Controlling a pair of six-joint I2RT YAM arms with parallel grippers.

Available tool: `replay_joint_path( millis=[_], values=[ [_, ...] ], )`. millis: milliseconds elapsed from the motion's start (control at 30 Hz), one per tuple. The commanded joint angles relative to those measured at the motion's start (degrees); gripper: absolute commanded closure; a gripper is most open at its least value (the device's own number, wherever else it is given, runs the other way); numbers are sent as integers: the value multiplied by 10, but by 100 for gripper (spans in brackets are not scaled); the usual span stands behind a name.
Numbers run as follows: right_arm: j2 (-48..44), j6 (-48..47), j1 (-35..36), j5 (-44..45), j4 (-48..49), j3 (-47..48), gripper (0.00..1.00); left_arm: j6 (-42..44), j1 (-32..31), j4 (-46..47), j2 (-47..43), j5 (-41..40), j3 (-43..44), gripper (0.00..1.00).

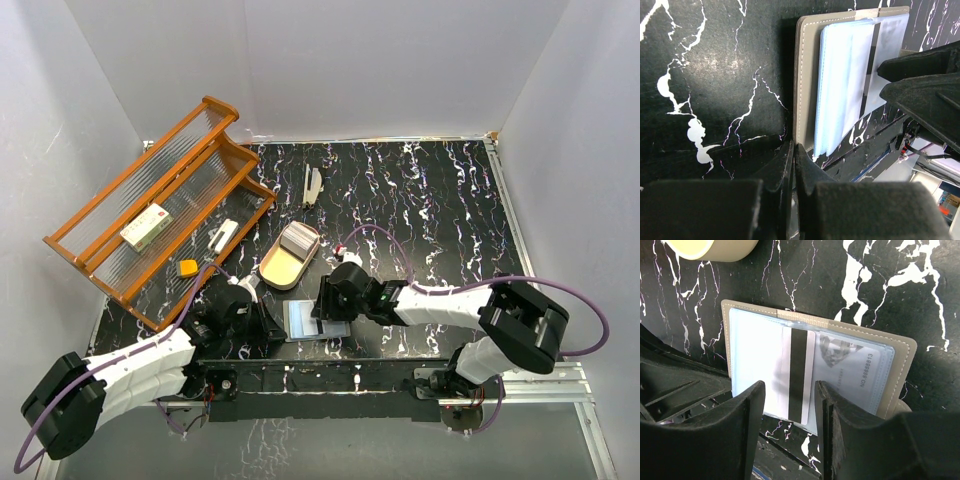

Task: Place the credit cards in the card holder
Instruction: Insert the credit card into the card holder.

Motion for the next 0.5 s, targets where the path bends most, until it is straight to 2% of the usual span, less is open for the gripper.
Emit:
replay_joint_path(
  millis=[0,233,467],
  values=[
    [11,-18,0,9,-7,19,56,4,-1,-3,-12,11,-8,100],
    [35,-18,4,-5,14,32,55,1,-1,3,-12,13,-9,100],
    [33,-20,7,-46,76,28,55,1,-1,12,-1,12,-9,100]
  ],
)
